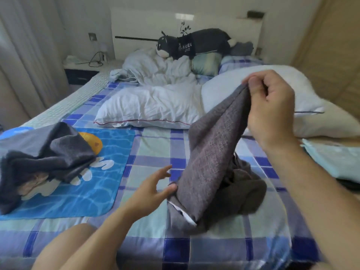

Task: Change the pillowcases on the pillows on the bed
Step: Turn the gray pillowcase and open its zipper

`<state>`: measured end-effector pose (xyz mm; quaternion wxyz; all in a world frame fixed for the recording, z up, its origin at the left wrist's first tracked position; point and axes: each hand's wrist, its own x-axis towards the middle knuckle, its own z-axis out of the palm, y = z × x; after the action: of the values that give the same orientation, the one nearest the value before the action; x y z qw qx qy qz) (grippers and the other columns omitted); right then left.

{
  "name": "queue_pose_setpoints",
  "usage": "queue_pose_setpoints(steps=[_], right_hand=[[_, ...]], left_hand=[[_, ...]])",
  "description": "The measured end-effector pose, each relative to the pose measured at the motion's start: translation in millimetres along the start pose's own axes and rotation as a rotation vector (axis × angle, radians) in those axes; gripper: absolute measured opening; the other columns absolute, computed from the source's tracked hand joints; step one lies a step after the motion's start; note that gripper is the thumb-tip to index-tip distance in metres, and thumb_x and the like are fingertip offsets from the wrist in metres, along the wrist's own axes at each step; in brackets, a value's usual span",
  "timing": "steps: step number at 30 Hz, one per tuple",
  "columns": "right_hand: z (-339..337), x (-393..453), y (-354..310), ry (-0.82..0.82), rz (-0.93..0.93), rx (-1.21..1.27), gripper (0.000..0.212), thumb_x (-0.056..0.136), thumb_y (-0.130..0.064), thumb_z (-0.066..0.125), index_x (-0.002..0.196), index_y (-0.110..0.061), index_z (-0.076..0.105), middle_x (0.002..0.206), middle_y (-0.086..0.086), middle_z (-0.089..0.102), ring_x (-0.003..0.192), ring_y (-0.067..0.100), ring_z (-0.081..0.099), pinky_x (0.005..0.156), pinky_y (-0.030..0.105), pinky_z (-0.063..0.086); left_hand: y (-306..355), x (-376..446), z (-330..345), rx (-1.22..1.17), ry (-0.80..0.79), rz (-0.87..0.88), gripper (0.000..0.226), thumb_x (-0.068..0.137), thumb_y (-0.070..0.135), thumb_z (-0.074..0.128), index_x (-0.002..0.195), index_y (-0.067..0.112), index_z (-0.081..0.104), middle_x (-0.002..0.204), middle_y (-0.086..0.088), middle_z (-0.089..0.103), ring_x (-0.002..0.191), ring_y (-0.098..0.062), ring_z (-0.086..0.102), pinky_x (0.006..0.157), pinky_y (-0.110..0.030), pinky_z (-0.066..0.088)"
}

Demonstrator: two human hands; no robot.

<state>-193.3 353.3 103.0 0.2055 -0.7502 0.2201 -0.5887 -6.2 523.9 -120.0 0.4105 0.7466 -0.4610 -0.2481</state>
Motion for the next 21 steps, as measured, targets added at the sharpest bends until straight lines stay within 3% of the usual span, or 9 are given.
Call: queue_pose_setpoints(steps=[3,5,7,9,11,14,17,19,21], right_hand=[[-3.8,45.9,-23.9,-0.081,-0.075,0.034,0.019,0.101,-0.015,0.048,0.094,-0.013,0.066,0.084,-0.015,0.06,0.081,-0.01,0.053,0.08,0.012,0.04],[-5.9,67.5,-40.1,-0.189,-0.093,0.087,0.019,0.101,-0.013,0.049,0.091,-0.019,0.065,0.085,-0.014,0.062,0.081,-0.008,0.054,0.081,0.013,0.04],[-9.9,80.4,-46.2,-0.278,-0.119,-0.004,0.019,0.101,-0.014,0.05,0.092,-0.021,0.066,0.087,-0.011,0.063,0.082,-0.006,0.055,0.079,0.009,0.039],[-16.1,86.0,-35.1,-0.341,-0.13,-0.203,0.018,0.102,-0.016,0.051,0.096,-0.015,0.068,0.091,-0.004,0.066,0.084,0.003,0.056,0.076,0.013,0.039],[-28.2,87.1,-5.8,-0.336,-0.032,-0.307,0.02,0.102,-0.017,0.05,0.095,-0.011,0.068,0.093,0.004,0.068,0.091,0.019,0.059,0.075,0.027,0.039],[-52.5,85.5,45.1,-0.27,0.281,-0.377,0.018,0.1,-0.017,0.053,0.088,-0.016,0.067,0.096,0.004,0.069,0.099,0.026,0.062,0.081,0.03,0.04],[-61.3,91.0,62.4,-0.278,0.35,-0.349,0.013,0.098,-0.018,0.058,0.091,-0.017,0.069,0.1,0.007,0.07,0.098,0.025,0.062,0.084,0.033,0.045],[-56.9,112.8,47.6,-0.361,0.318,-0.37,0.017,0.099,-0.02,0.058,0.087,-0.017,0.069,0.093,0.004,0.067,0.093,0.024,0.059,0.08,0.035,0.044],[-53.7,151.9,9.7,-0.418,0.213,-0.439,0.026,0.101,-0.021,0.054,0.077,-0.017,0.064,0.081,0.003,0.06,0.086,0.026,0.055,0.069,0.036,0.038]], left_hand=[[34.5,12.9,5.7,-0.517,-0.126,-0.187,0.058,0.084,0.076,0.054,0.137,0.058,0.041,0.141,0.009,0.057,0.127,-0.012,0.058,0.108,-0.041,0.047],[61.0,29.3,8.0,-0.836,-0.216,-0.307,0.046,0.097,0.054,0.056,0.14,0.036,0.05,0.134,-0.002,0.065,0.119,-0.023,0.066,0.102,-0.046,0.053],[93.6,34.3,5.8,-0.948,-0.264,-0.293,0.032,0.101,0.024,0.058,0.131,0.013,0.061,0.123,-0.014,0.07,0.11,-0.026,0.069,0.103,-0.046,0.052],[111.4,41.4,-0.6,-1.017,-0.158,-0.242,0.025,0.095,0.01,0.06,0.117,0.003,0.068,0.112,-0.021,0.073,0.102,-0.032,0.071,0.101,-0.047,0.052],[117.6,45.0,-21.4,-1.061,0.055,-0.175,0.031,0.094,0.01,0.066,0.124,0.005,0.066,0.111,-0.019,0.074,0.102,-0.032,0.072,0.093,-0.045,0.058],[109.1,35.7,-77.9,-0.949,0.171,0.008,0.033,0.089,0.001,0.07,0.117,0.016,0.07,0.101,-0.015,0.075,0.086,-0.021,0.071,0.078,-0.033,0.058],[114.9,25.0,-128.0,-0.304,-0.033,0.111,0.029,0.074,0.008,0.08,0.094,0.029,0.079,0.085,-0.007,0.072,0.077,-0.016,0.064,0.078,-0.037,0.051],[139.0,42.4,-168.8,0.07,0.209,0.226,0.033,0.079,0.01,0.08,0.075,0.043,0.076,0.069,0.014,0.069,0.067,-0.004,0.06,0.076,-0.035,0.05],[196.3,57.3,-224.0,0.069,0.639,0.355,0.036,0.086,0.009,0.074,0.073,0.042,0.072,0.065,0.02,0.066,0.069,-0.003,0.059,0.076,-0.029,0.05]])
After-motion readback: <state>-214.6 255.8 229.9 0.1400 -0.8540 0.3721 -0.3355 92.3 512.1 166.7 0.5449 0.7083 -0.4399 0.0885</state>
